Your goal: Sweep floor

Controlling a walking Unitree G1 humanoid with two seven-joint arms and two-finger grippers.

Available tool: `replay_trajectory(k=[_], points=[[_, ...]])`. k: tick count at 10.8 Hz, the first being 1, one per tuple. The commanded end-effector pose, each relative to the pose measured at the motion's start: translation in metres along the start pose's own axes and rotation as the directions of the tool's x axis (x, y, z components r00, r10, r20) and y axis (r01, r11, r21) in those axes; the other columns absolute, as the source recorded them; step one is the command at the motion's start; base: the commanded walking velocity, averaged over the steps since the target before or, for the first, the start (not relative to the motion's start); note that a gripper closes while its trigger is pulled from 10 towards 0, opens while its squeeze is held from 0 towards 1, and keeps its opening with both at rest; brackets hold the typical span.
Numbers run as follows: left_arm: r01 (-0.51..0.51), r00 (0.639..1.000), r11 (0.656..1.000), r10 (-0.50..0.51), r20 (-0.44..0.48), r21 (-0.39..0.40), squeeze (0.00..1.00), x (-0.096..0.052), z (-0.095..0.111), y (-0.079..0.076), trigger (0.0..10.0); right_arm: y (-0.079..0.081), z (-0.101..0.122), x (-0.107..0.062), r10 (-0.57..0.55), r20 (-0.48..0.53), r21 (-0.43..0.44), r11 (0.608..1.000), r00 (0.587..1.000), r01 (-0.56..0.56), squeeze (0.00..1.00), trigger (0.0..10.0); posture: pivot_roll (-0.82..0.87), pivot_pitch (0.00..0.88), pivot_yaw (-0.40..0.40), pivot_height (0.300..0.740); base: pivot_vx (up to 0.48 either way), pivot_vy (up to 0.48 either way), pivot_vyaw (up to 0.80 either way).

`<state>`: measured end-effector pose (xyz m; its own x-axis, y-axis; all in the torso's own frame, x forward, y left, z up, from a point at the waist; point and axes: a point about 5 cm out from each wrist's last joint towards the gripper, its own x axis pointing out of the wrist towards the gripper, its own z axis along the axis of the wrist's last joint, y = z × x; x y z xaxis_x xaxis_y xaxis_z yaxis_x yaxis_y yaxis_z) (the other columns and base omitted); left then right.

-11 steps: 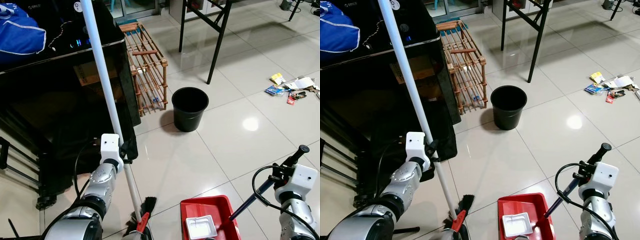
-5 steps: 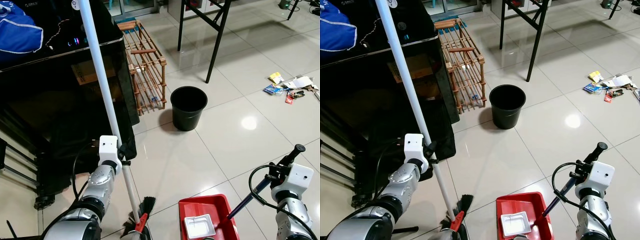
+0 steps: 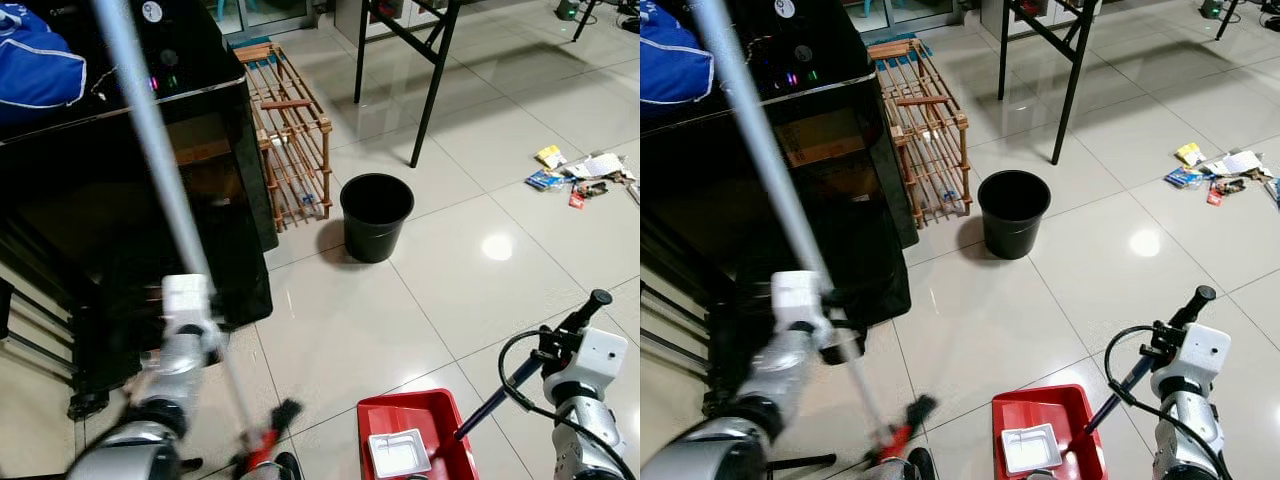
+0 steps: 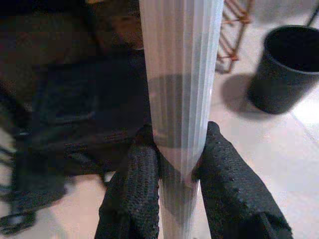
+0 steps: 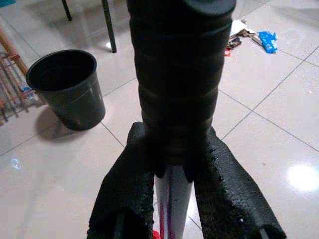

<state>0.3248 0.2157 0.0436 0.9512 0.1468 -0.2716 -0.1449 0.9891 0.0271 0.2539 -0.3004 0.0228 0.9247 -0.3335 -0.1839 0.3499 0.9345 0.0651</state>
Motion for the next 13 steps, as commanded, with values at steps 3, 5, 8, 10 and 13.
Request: replay_trajectory(k=[3,5,8,10,13], points=[[-0.102,0.995,0.995,0.102,0.017,0.016,0.00,-0.003,0.000,0.027,10.0,0.006,-0.021,-0.009,0.002,-0.085,0.046,0.999,0.996,0.002,0.00,10.0,-0.03,0.185,0.111,0.740,0.000,0.000,0.00],[-0.100,0.995,0.994,0.100,0.015,0.053,0.00,-0.006,-0.005,0.026,10.0,0.008,-0.021,-0.009,0.006,-0.084,0.049,0.999,0.996,-0.001,0.00,10.0,-0.03,0.185,0.111,0.740,0.000,0.000,0.00],[-0.266,0.959,0.962,0.259,0.115,0.053,0.00,-0.005,0.017,0.055,10.0,0.008,-0.021,-0.009,0.005,-0.083,0.049,0.999,0.997,-0.001,0.00,10.0,-0.03,0.182,0.111,0.740,0.000,0.000,0.00],[-0.300,0.946,0.952,0.289,0.147,0.059,0.00,-0.005,0.025,0.062,10.0,0.010,-0.022,-0.009,0.006,-0.085,0.054,0.999,0.996,-0.002,0.00,10.0,-0.02,0.182,0.115,0.740,0.000,0.000,0.00],[-0.200,0.978,0.976,0.192,0.085,0.089,0.00,-0.006,0.004,0.035,10.0,0.011,-0.021,-0.008,0.007,-0.086,0.058,0.998,0.996,-0.002,0.00,10.0,-0.03,0.196,0.109,0.740,0.000,0.000,0.00]])
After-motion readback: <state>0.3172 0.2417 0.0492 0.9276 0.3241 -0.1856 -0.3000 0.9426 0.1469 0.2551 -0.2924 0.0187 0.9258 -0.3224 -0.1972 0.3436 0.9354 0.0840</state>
